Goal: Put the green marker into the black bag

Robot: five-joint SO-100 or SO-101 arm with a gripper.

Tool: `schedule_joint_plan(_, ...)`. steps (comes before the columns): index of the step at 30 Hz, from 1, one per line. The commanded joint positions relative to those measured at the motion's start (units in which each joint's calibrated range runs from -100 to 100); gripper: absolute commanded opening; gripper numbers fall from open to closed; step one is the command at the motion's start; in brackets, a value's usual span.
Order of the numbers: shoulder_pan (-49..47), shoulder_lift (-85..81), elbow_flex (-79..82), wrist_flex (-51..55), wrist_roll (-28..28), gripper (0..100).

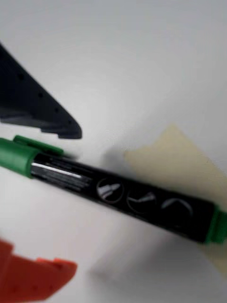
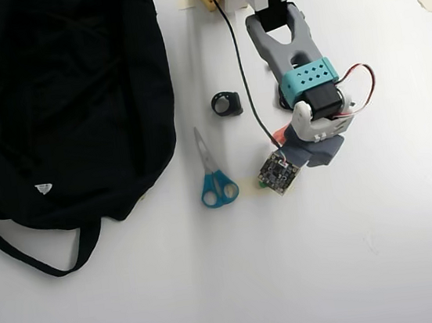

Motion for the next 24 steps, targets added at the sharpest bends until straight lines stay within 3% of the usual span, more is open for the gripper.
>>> schedule_joint_plan(1,0.12,-0.81,-2.1,-0.65,0.22,33)
schedule_joint_plan(24,0.05,2.42,-2.55,-1.59,1.0,29)
